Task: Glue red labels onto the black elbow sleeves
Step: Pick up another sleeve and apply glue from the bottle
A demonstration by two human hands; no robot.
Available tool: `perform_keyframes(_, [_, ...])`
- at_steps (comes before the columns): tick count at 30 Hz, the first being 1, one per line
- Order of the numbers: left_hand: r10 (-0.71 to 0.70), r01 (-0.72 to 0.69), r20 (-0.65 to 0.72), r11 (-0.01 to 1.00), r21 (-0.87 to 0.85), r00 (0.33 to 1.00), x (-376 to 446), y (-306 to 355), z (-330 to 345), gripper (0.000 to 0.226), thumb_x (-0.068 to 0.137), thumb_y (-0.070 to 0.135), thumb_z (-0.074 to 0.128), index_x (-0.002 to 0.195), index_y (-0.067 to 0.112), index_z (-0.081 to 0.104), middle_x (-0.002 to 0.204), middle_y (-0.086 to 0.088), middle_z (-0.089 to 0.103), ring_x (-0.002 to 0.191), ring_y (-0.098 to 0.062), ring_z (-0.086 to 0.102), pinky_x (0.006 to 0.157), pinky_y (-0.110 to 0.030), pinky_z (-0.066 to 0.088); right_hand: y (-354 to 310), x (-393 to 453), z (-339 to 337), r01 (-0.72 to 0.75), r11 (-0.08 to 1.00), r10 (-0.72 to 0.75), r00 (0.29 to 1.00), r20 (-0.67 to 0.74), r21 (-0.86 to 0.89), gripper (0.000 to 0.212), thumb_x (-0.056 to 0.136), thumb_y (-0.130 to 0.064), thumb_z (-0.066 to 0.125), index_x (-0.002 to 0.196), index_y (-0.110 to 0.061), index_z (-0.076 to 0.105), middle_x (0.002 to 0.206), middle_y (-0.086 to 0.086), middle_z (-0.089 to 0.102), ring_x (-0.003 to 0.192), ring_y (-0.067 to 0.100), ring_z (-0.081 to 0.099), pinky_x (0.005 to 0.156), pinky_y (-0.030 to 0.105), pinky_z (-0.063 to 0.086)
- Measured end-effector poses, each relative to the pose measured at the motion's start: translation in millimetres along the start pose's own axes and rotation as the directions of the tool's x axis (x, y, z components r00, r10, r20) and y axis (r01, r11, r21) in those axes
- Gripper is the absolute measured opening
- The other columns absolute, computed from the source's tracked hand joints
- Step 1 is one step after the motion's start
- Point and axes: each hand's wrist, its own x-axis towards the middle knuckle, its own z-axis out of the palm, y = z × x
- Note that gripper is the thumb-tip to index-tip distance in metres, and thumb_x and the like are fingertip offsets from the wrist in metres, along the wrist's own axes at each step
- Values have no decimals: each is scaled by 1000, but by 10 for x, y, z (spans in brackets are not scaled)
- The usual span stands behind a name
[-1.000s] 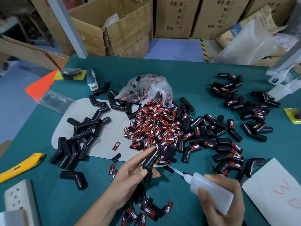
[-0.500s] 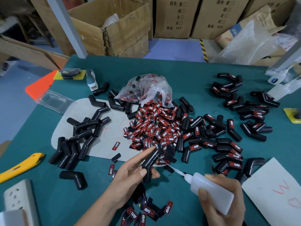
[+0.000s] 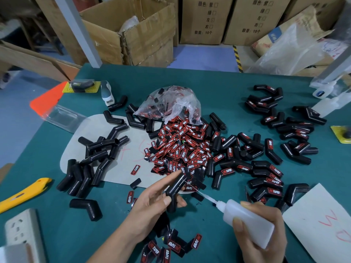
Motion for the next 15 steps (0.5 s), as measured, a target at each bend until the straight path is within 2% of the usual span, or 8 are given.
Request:
perform_keyframes(4, [0, 0, 7, 1000, 6, 1000, 0, -6, -3, 68, 91, 38, 82, 152, 23, 56, 99, -17, 74, 100, -27, 71, 95, -33, 54, -5, -6, 1, 35, 998, -33, 999, 42, -57, 26, 92, -66, 67, 110, -49, 64, 90, -16, 65, 69, 0, 60, 57, 9, 45])
perform_keyframes(8, [-1, 1, 5, 1000, 14, 1000, -4, -18, -19, 68, 92, 38, 81, 152, 23, 55, 99, -18, 74, 101, -27, 71, 94, -31, 53, 8, 5, -15, 14, 1000, -14, 1000, 16, -27, 27, 90, -66, 69, 110, -47, 65, 91, -19, 68, 70, 0, 60, 59, 9, 46])
perform_keyframes(12, [0, -1, 5, 1000, 23, 1000, 5, -20, -14, 69, 90, 40, 82, 152, 23, 56, 99, -17, 74, 100, -27, 71, 95, -32, 53, 16, -14, -18, 16, 999, -14, 999, 51, -43, 28, 91, -66, 69, 108, -44, 65, 82, -15, 63, 61, 3, 56, 54, 11, 43])
perform_keyframes(15, [7, -7, 4, 1000, 14, 1000, 6, -29, -13, 70, 91, 39, 81, 153, 20, 55, 100, -19, 73, 100, -26, 70, 95, -33, 53, -10, 1, -8, 28, 999, -26, 999, 32, -34, 27, 91, -66, 68, 108, -45, 65, 89, -19, 68, 64, 3, 58, 55, 13, 43])
